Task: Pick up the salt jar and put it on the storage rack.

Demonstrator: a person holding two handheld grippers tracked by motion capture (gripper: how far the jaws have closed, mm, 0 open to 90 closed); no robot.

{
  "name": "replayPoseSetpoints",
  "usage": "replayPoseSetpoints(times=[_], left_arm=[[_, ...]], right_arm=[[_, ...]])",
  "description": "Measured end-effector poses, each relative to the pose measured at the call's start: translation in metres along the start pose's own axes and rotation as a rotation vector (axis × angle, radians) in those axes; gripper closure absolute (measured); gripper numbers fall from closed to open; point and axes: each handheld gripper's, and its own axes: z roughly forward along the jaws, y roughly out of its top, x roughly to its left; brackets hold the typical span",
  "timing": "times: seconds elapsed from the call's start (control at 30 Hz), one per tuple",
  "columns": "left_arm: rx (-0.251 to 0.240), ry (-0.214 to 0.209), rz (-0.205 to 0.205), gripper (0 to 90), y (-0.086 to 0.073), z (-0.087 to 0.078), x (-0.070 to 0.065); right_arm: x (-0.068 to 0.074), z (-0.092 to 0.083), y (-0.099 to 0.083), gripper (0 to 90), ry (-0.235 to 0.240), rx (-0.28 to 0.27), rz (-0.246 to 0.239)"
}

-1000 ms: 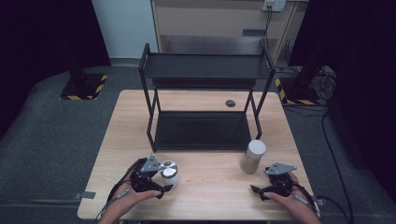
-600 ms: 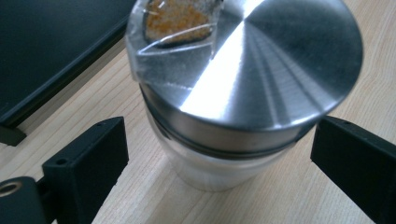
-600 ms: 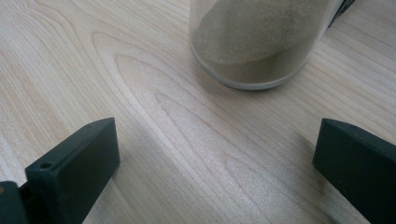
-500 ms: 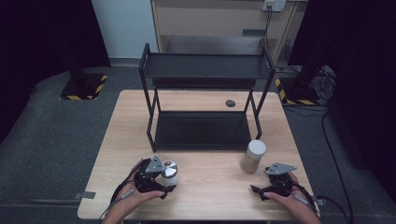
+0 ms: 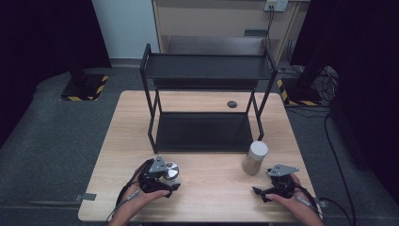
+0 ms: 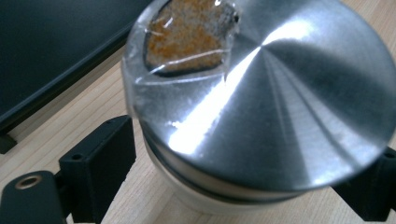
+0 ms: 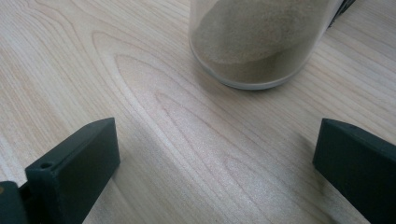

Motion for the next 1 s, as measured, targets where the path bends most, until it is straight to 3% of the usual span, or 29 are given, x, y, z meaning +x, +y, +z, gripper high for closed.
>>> replayPoseSetpoints(times=[0.67,1.0], left_arm=[[-0.044,-0.015,-0.020,24.5,-0.0061,0.0045,0.0034],[-0.043,-0.012,0.005,28.7,-0.0056,0.0043,0.0019]], right_arm=[[0.0000,0.0000,0.0000,1.4,0.000,0.000,0.000],[0.0000,0.0000,0.0000,1.4,0.000,0.000,0.000]])
